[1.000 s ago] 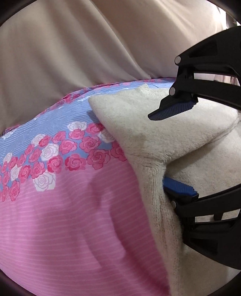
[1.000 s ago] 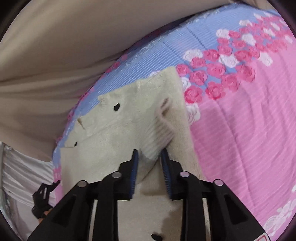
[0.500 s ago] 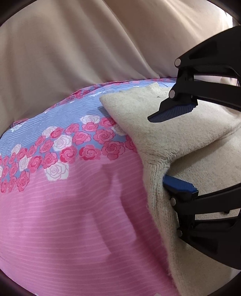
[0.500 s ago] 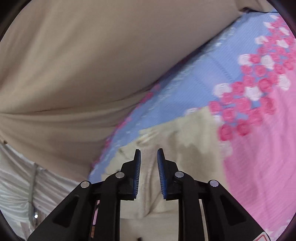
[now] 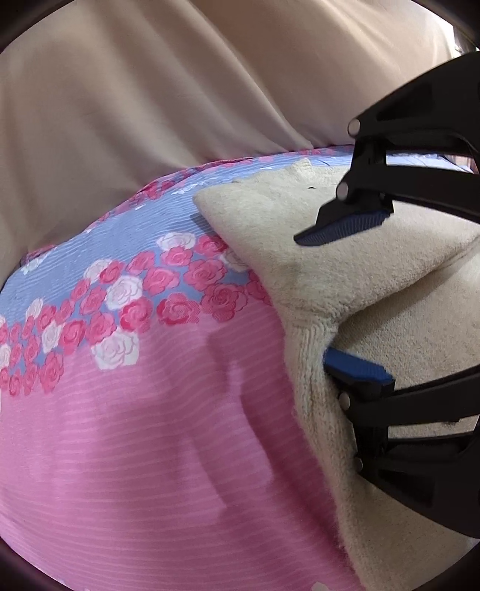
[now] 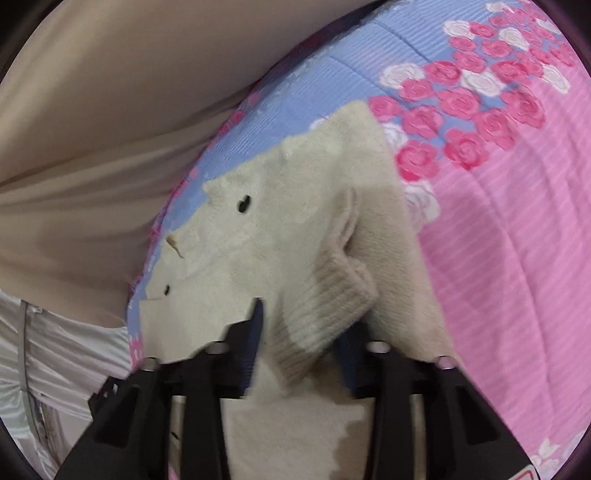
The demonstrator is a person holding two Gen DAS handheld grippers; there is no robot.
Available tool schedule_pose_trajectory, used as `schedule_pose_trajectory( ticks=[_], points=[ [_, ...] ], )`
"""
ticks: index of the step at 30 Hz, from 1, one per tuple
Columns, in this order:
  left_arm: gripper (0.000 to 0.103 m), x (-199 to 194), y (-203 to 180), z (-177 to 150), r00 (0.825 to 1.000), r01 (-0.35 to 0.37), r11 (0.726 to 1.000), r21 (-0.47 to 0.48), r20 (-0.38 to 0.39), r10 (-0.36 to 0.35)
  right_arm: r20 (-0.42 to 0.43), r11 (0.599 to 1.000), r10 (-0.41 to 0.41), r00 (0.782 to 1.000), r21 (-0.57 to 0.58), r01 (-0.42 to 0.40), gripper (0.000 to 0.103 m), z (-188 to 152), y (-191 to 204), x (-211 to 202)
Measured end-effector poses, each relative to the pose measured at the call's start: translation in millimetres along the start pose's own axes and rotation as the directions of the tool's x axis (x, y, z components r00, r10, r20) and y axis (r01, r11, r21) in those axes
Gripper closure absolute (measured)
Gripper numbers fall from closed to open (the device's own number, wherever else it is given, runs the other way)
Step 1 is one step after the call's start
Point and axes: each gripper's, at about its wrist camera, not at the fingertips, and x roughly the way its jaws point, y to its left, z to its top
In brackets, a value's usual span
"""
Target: Fold small clothes
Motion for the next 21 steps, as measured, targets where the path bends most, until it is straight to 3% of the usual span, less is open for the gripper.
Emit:
schedule_pose_trajectory(
  ticks=[3, 5, 7, 8, 9, 11, 13, 15, 16, 17, 18, 19, 21],
  points=[
    [0.069, -1, 10, 3, 1.0, 0.013, 1.0, -0.017, -0.006, -0.013, 0.078, 0.999, 0.007, 0.997, -0.051, -0.003, 0.091, 5, 6, -27],
    [0.071, 0, 12, 1, 1.0, 0.018, 1.0, 0.015, 0.0, -0.018, 0.035, 0.991, -0.093, 0.995, -0.093, 0.096, 0.091, 6, -3, -20],
    [0.072, -1, 11, -2, 1.0, 0.014, 0.999, 0.04, 0.008, -0.015, -0.053, 0.968, -0.233, 0.971, -0.105, 0.226, 0.09, 1, -25, 1],
    [0.072, -2, 10, -3, 1.0, 0.014, 0.999, 0.044, 0.01, -0.015, -0.058, 0.978, -0.203, 0.978, -0.068, 0.199, 0.092, -3, -33, -1],
    [0.073, -3, 8, -5, 1.0, 0.018, 0.999, 0.049, 0.007, -0.018, -0.022, 0.98, -0.196, 0.98, -0.038, 0.195, 0.088, -5, -31, -10],
    [0.071, -6, 6, -6, 0.999, 0.031, 0.998, 0.05, -0.009, -0.03, 0.056, 0.959, -0.273, 0.96, -0.067, 0.276, 0.074, -9, -14, -23],
    [0.066, -9, 5, -9, 0.997, 0.063, 0.997, 0.044, -0.038, -0.061, 0.146, 0.924, -0.332, 0.932, -0.149, 0.352, 0.071, -10, 21, -34],
    [0.065, -8, 4, -10, 0.997, 0.064, 0.997, 0.041, -0.045, -0.062, 0.214, 0.89, -0.335, 0.918, -0.249, 0.383, 0.069, -10, 56, -40],
    [0.065, -6, 6, -9, 0.996, 0.073, 0.997, 0.021, -0.05, -0.072, 0.233, 0.869, -0.307, 0.923, -0.326, 0.371, 0.066, -11, 81, -35],
    [0.066, -5, 7, -8, 0.996, 0.078, 0.997, 0.003, -0.053, -0.078, 0.211, 0.863, -0.265, 0.941, -0.384, 0.329, 0.056, -4, 100, -27],
    [0.066, -3, 9, -7, 0.995, 0.084, 0.996, -0.018, -0.052, -0.085, 0.138, 0.856, -0.196, 0.971, -0.458, 0.238, 0.052, -6, 129, -4],
    [0.068, -3, 9, -6, 0.995, 0.088, 0.996, -0.03, -0.046, -0.089, 0.076, 0.844, -0.152, 0.985, -0.509, 0.169, 0.052, -4, 149, 14],
    [0.083, -4, 10, -3, 0.996, 0.087, 0.996, -0.036, -0.031, -0.088, -0.062, 0.792, -0.107, 0.992, -0.608, 0.048, 0.052, -13, 203, 72]
  ],
)
